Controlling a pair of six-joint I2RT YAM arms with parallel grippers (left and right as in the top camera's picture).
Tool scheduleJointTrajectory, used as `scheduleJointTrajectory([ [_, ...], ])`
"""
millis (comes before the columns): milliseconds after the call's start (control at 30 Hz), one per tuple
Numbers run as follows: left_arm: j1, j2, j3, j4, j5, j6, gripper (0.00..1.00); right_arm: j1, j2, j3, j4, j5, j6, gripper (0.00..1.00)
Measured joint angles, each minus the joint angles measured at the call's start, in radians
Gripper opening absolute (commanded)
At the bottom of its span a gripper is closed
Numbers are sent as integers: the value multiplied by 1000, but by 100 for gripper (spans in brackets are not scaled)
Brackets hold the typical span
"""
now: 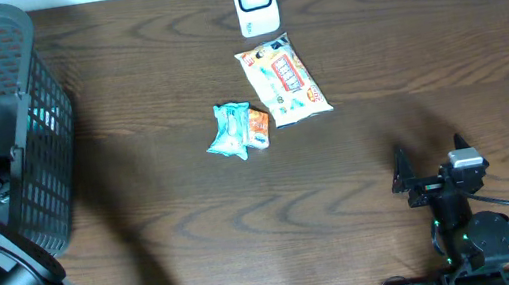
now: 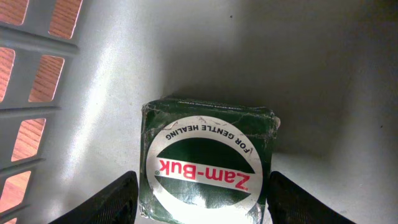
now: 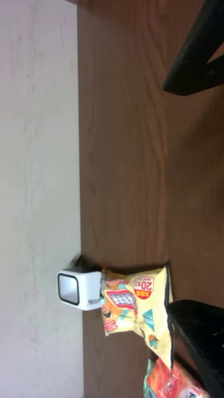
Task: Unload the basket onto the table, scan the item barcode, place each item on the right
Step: 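Lower the left gripper and grasp the green Zam-Buk tin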
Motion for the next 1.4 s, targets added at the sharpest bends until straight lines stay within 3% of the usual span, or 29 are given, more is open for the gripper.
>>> scheduleJointTrajectory([
  [100,0,0,0,2,0,0,66,0,0,0,0,0,0,99],
  [233,0,0,-1,4,0,-8,81,0,0,0,0,0,0,99],
  [633,10,0,-13,36,-2,-89,82,0,0,0,0,0,0,99],
  [833,32,21,-13,35,64,-96,82,0,0,0,0,0,0,99],
  [1000,46,52,-13,35,107,-103,74,0,0,0,0,0,0,99],
  [1100,45,52,-13,35,114,-112,56,0,0,0,0,0,0,99],
  [1400,45,47,-13,35,117,-150,55,0,0,0,0,0,0,99],
])
